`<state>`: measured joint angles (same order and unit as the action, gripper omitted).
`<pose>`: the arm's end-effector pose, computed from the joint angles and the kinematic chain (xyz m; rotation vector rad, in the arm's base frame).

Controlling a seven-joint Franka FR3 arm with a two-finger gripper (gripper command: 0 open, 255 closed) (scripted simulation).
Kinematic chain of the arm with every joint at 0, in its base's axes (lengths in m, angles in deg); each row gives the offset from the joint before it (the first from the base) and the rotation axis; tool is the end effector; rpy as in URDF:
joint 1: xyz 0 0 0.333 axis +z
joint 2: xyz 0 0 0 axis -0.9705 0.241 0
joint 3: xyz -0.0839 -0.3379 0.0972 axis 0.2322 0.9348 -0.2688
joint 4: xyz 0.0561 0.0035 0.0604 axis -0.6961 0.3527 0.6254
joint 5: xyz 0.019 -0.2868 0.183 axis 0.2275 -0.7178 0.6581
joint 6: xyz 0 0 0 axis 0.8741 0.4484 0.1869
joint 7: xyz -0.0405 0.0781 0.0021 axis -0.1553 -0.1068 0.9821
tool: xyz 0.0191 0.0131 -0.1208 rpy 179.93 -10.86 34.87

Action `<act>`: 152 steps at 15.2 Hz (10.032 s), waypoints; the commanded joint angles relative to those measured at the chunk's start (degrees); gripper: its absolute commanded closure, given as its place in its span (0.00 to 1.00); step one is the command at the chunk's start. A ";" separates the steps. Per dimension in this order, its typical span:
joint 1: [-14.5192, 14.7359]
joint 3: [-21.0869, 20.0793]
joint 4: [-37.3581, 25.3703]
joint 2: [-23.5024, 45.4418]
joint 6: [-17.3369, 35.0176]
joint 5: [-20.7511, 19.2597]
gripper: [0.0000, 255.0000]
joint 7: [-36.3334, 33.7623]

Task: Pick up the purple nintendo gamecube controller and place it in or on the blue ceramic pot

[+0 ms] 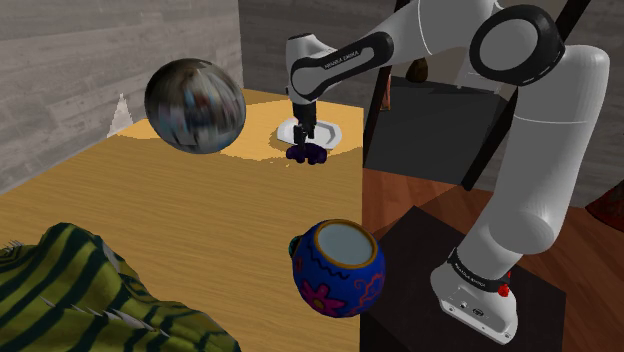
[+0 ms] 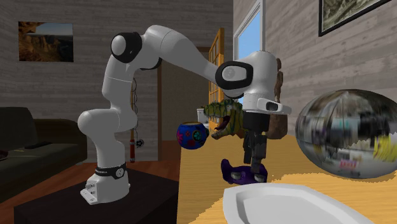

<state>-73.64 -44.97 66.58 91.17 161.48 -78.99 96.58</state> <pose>0.5827 0.0553 0.4272 2.9644 0.6540 -0.1606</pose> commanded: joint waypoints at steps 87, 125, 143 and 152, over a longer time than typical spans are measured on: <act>7.72 -4.59 8.98 -28.44 -18.53 15.88 0.00 -10.99; 2.69 2.53 13.80 -9.54 2.14 35.66 1.00 6.47; 3.69 1.93 22.44 -15.71 3.18 18.74 0.00 22.19; 3.69 1.93 22.42 -15.70 3.17 18.74 1.00 22.19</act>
<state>-69.95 -43.04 89.00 75.45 164.65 -60.25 118.78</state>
